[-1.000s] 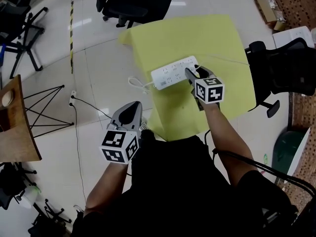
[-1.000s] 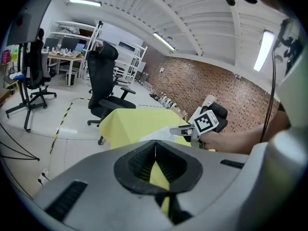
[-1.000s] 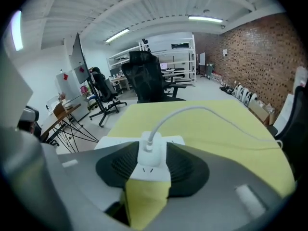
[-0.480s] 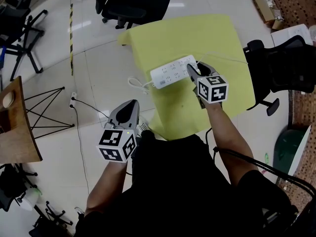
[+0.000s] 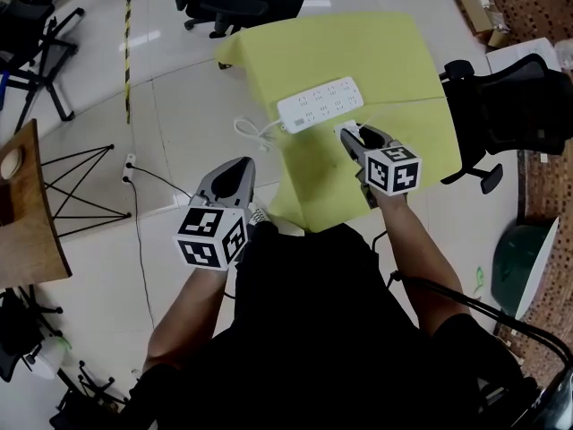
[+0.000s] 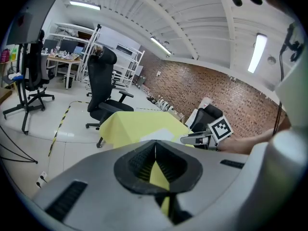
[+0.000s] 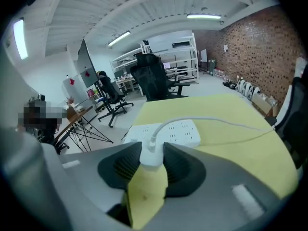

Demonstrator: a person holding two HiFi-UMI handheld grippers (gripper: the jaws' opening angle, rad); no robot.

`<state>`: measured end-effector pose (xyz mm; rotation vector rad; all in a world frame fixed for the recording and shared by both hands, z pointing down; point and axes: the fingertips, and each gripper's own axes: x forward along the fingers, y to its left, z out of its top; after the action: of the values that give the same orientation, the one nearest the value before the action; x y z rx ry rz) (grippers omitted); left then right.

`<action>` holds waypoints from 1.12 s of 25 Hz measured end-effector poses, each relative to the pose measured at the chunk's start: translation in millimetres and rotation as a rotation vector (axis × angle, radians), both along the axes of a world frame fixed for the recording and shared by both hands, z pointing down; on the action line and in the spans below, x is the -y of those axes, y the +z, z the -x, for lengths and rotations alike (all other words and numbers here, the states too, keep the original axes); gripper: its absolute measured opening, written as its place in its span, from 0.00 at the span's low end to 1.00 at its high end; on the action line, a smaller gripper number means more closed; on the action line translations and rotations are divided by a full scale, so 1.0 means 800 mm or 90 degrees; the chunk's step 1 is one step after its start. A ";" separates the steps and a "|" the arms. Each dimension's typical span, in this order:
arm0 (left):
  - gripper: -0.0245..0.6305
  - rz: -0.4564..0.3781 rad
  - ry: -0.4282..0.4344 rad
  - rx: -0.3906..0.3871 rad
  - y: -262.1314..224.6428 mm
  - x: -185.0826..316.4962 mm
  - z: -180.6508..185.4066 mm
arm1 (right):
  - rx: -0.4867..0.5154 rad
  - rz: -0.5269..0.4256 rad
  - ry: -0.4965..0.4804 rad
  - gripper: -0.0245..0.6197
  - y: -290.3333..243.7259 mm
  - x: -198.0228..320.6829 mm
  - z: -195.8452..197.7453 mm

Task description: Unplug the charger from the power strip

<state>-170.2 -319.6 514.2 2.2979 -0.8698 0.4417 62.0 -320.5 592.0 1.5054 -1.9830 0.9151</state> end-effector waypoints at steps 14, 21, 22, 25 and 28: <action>0.05 -0.015 -0.014 -0.006 -0.004 -0.066 0.006 | 0.111 0.074 -0.041 0.26 0.020 -0.130 0.065; 0.05 -0.016 -0.116 0.014 -0.010 -0.103 0.035 | 0.263 0.139 -0.036 0.26 0.051 -0.188 0.091; 0.05 -0.019 -0.126 0.021 -0.013 -0.109 0.040 | 0.288 0.145 -0.030 0.26 0.055 -0.195 0.095; 0.05 -0.030 -0.147 0.039 -0.022 -0.130 0.049 | 0.358 0.171 -0.001 0.26 0.067 -0.212 0.103; 0.05 -0.032 -0.159 0.047 -0.028 -0.150 0.051 | 0.419 0.203 0.026 0.26 0.078 -0.223 0.110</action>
<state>-211.3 -199.7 491.5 2.1918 -1.1996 0.3997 -25.6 -142.2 654.5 1.1512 -2.0798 1.8259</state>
